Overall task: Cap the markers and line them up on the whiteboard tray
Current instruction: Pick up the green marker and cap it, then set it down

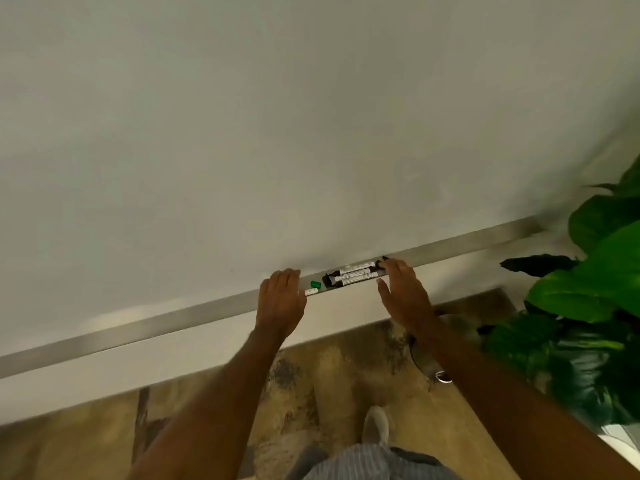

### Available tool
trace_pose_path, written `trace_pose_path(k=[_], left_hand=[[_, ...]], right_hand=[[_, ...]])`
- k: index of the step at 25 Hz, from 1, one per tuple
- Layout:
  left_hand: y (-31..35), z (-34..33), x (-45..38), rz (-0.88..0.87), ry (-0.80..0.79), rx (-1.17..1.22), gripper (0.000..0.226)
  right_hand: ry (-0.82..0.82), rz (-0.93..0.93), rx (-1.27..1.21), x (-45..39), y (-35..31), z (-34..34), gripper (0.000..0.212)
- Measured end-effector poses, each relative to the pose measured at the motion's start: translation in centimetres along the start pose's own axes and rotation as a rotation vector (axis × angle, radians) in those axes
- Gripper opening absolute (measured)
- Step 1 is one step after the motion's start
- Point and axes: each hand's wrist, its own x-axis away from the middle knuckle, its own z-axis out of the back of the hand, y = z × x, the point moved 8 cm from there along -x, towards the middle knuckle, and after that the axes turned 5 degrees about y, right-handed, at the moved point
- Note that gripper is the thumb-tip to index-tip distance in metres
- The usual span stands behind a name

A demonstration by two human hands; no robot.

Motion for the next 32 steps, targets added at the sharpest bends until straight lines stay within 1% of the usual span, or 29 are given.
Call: trace_pose_path(k=[3,6,12,14,17,21,27,30,32], left_hand=[[-0.1,-2.5,-0.4,0.078,-0.096,0.053,0.042],[-0.8,-4.8,-0.5,0.099,-0.201,0.047,0.044],[-2.1,-7.5,-0.8,0.090,-0.322,0.043,0.044],[-2.4,-7.8,-1.0,0.074,-0.327,0.041,0.043],[-2.7,-8.0,-1.3,0.053,-0.316,0.052,0.041],[-2.9,-7.9,-1.8,0.035,-0.298,0.019,0.036],[-3.9,-7.6,-2.6,0.027,-0.282,0.029,0.025],[-4.8,-6.8,-2.5,0.049,-0.237,0.105,0.025],[-5.7,-5.9,-2.8,0.131,-0.189,0.221,0.019]], right_hand=[[-0.090,-0.018,-0.007,-0.8,0.1,-2.4,0.041],[-0.222,0.015,0.008,-1.4,-1.4,-5.7,0.041],[-0.315,0.108,-0.037,-3.0,-6.4,-9.6,0.031],[-0.339,0.141,-0.010,-3.5,-7.9,-11.0,0.032],[-0.386,0.176,0.080,-3.7,-9.2,-12.9,0.039],[-0.421,0.234,0.159,-3.4,-10.0,-14.0,0.045],[-0.399,0.290,0.269,-4.1,-11.5,-14.5,0.029],[-0.345,0.285,0.230,-4.2,-11.8,-14.2,0.028],[-0.258,0.197,0.069,-4.7,-11.6,-13.0,0.021]])
